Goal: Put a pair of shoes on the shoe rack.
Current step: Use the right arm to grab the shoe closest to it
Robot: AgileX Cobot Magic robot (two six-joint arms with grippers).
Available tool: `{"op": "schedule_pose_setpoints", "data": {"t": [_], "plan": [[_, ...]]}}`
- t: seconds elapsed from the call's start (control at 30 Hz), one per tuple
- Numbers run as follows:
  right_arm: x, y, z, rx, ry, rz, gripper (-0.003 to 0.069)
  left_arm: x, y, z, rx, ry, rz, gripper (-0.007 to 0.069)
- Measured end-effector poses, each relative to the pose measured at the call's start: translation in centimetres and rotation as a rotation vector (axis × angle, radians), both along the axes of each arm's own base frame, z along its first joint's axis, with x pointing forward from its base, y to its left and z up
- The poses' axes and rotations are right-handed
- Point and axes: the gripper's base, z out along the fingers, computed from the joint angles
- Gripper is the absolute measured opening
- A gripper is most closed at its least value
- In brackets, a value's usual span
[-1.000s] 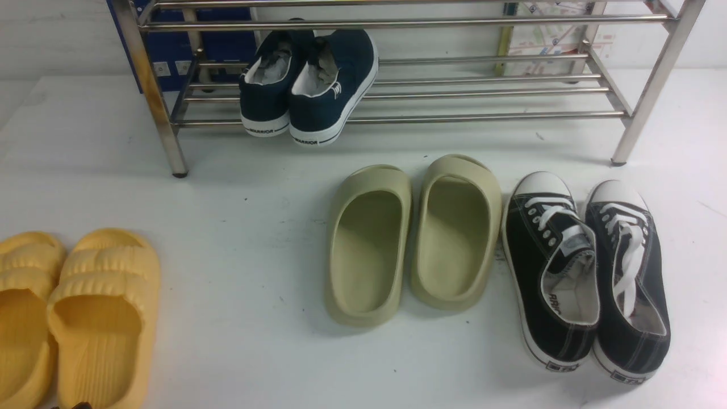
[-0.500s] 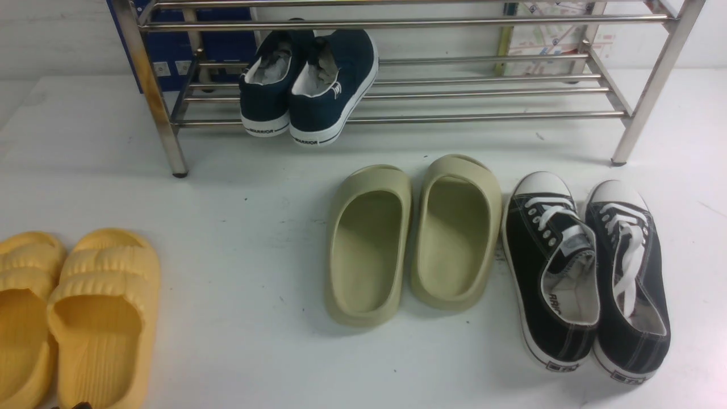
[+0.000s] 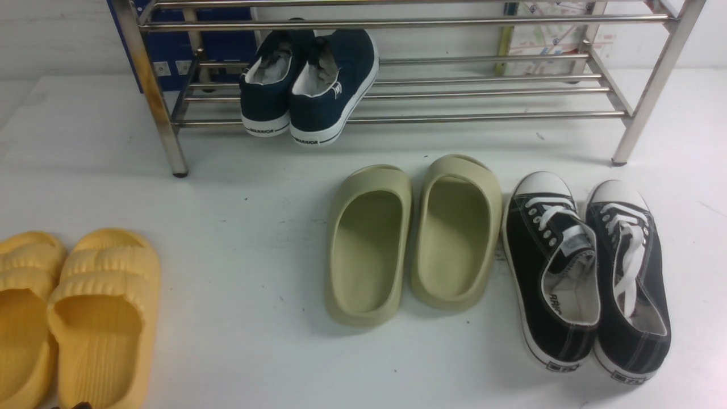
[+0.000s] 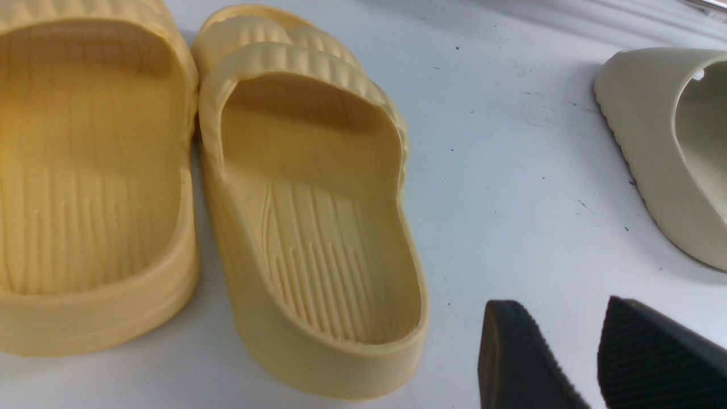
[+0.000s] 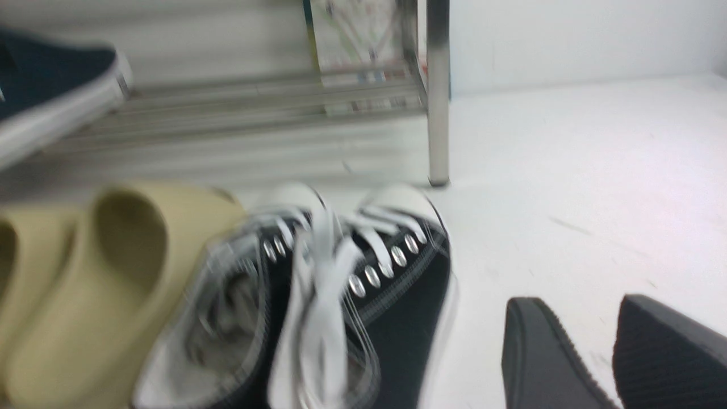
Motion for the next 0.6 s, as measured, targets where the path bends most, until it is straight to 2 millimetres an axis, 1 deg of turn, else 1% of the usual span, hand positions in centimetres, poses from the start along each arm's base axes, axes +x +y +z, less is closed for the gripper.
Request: {"op": "schedule_pose_setpoints", "data": {"t": [0.03,0.07,0.1,0.13,0.17,0.2,0.23,0.27,0.3,0.33,0.4,0.43,0.5,0.53,0.57,0.6], "plan": [[0.0,0.0,0.4,0.046,-0.049,0.007,0.0239,0.0,0.0,0.0,0.0,0.0,0.0,0.0238],[0.0,0.1,0.5,0.067,-0.057,0.009,0.0239,0.0,0.0,0.0,0.0,0.0,0.0,0.0238],[-0.1,0.1,1.3,0.135,-0.146,0.025,0.0239,0.0,0.0,0.0,-0.001,0.0,0.0,0.0238],[-0.1,0.1,1.4,0.144,-0.156,0.028,0.0239,0.0,0.0,0.0,-0.001,0.0,0.0,0.0238],[-0.3,0.2,2.2,0.164,-0.243,0.045,0.0239,0.0,0.0,0.0,-0.001,0.0,0.0,0.0238],[-0.3,0.2,2.2,0.167,-0.243,0.045,0.0239,0.0,0.0,0.0,-0.001,0.0,0.0,0.0238],[-0.5,0.3,3.1,0.194,-0.32,0.063,0.0239,0.0,0.0,0.0,-0.001,0.0,0.0,0.0238],[-0.6,0.3,3.5,0.209,-0.332,0.067,0.0239,0.0,0.0,0.0,-0.001,0.0,0.0,0.0238],[-0.8,0.2,4.6,0.226,-0.352,0.072,0.0239,0.0,0.0,0.0,-0.001,0.0,0.0,0.0238],[-0.9,0.2,5.1,0.228,-0.36,0.073,0.0239,0.0,0.0,0.0,-0.001,0.0,0.0,0.0238],[-1.2,0.2,8.4,0.247,-0.361,0.07,0.0239,0.0,0.0,0.0,-0.001,0.0,0.0,0.0238],[-1.1,0.1,10.4,0.256,-0.333,0.061,0.0239,0.0,0.0,0.0,-0.001,0.0,0.0,0.0238],[-1.0,0.0,13.5,0.264,-0.277,0.044,0.0239,0.0,0.0,0.0,-0.001,0.0,0.0,0.0238],[-0.6,0.0,14.7,0.265,-0.229,0.033,0.0239,0.0,0.0,0.0,-0.001,0.0,0.0,0.0238],[-0.3,-0.1,16.4,0.25,-0.175,0.014,0.0239,0.0,0.0,0.0,-0.001,0.0,0.0,0.0238],[0.4,-0.2,17.1,0.225,-0.117,-0.003,0.0239,0.0,0.0,0.0,-0.001,0.0,0.0,0.0238]]}}
